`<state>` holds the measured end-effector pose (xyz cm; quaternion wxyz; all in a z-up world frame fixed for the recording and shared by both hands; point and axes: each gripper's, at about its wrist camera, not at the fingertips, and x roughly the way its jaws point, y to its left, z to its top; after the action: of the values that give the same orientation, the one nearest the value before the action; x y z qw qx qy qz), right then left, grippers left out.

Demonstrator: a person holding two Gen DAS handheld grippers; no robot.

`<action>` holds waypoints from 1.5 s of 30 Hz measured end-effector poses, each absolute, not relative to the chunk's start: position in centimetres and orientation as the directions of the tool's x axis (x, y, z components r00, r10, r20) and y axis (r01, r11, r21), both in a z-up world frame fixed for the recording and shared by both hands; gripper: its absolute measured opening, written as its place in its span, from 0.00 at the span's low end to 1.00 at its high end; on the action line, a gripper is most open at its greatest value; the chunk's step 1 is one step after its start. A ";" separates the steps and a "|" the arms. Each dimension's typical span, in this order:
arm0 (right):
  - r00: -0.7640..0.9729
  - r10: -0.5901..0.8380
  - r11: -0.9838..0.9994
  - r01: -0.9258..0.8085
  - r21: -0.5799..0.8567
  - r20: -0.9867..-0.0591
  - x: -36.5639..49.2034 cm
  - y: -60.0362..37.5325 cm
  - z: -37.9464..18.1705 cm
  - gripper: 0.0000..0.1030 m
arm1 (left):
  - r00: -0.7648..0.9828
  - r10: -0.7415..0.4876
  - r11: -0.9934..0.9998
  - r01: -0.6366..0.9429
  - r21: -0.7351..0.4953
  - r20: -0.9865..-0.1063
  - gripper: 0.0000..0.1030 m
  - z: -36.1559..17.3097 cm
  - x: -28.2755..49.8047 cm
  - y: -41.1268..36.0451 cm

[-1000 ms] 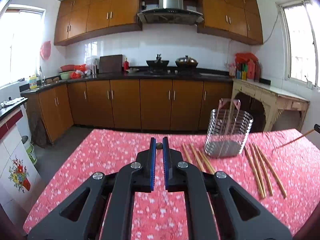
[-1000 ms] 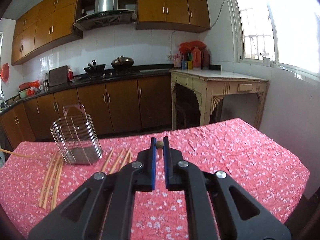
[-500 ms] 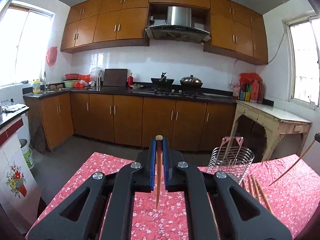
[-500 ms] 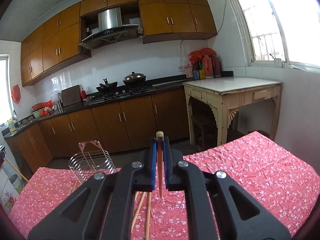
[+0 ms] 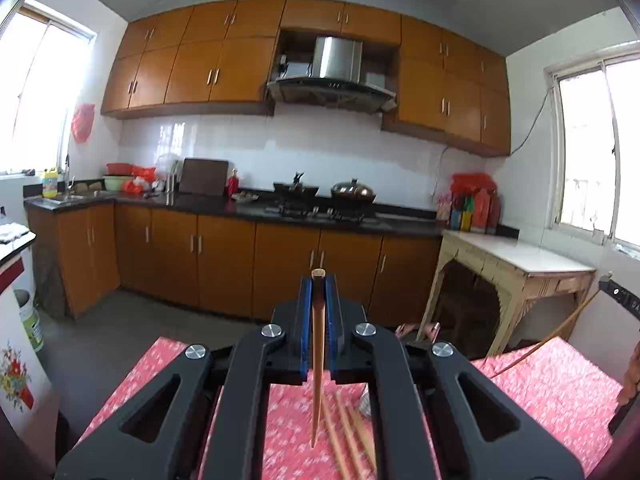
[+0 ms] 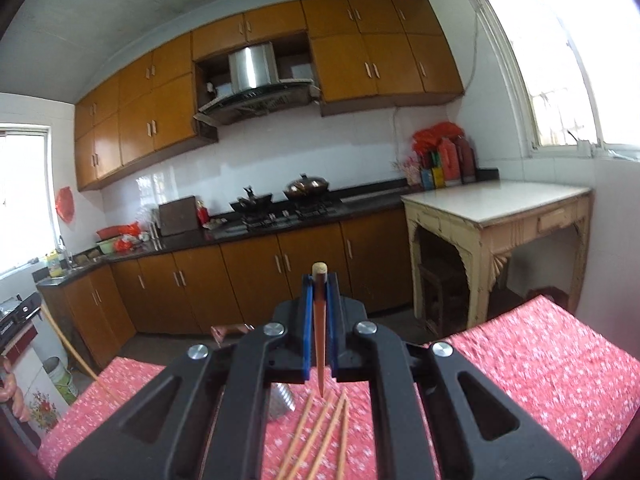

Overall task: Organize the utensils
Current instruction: 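Lift both held chopsticks and carry them above the wire holder, then open both tools to drop the chopsticks into the wire holder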

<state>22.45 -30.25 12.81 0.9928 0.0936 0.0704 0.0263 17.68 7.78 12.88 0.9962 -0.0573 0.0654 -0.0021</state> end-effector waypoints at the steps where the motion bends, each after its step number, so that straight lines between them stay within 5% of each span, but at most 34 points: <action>1: 0.991 0.074 0.981 -0.051 0.185 -0.115 22.7 -29.8 13.5 0.07 | 0.993 -0.016 0.993 0.003 -0.115 -0.119 0.06 13.3 17.8 7.6; 9: 0.987 0.148 0.971 -0.132 0.199 -0.066 26.3 -26.4 17.0 0.07 | 0.997 -0.064 0.980 0.056 -0.192 -0.038 0.06 18.0 21.3 5.4; 15: 0.971 0.199 0.966 -0.173 0.190 -0.131 30.3 -24.4 16.6 0.07 | 0.996 -0.084 0.973 0.075 -0.219 -0.035 0.06 17.9 24.2 3.5; 34: 0.893 0.250 0.961 -0.182 0.206 -0.374 39.4 -22.7 10.4 0.08 | 0.967 -0.061 0.982 0.014 -0.187 -0.246 0.06 10.8 32.5 1.0; 37: 0.902 0.212 0.971 -0.149 0.189 -0.376 40.2 -23.0 10.2 0.14 | 0.961 -0.035 0.982 -0.018 -0.188 -0.273 0.07 10.9 33.2 1.6; 39: 0.912 0.196 0.972 -0.131 0.196 -0.360 39.8 -23.8 10.3 0.27 | 0.960 -0.031 0.979 -0.027 -0.202 -0.279 0.07 11.2 33.0 2.2; 45: 0.927 0.156 0.976 -0.093 0.196 -0.340 37.5 -25.9 10.4 0.32 | 0.963 0.000 0.976 -0.058 -0.208 -0.269 0.14 12.1 31.3 4.1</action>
<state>37.54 -25.85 10.35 0.9777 0.0883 0.1795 0.0637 31.31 4.15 12.12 0.9849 -0.1074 0.1352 0.0146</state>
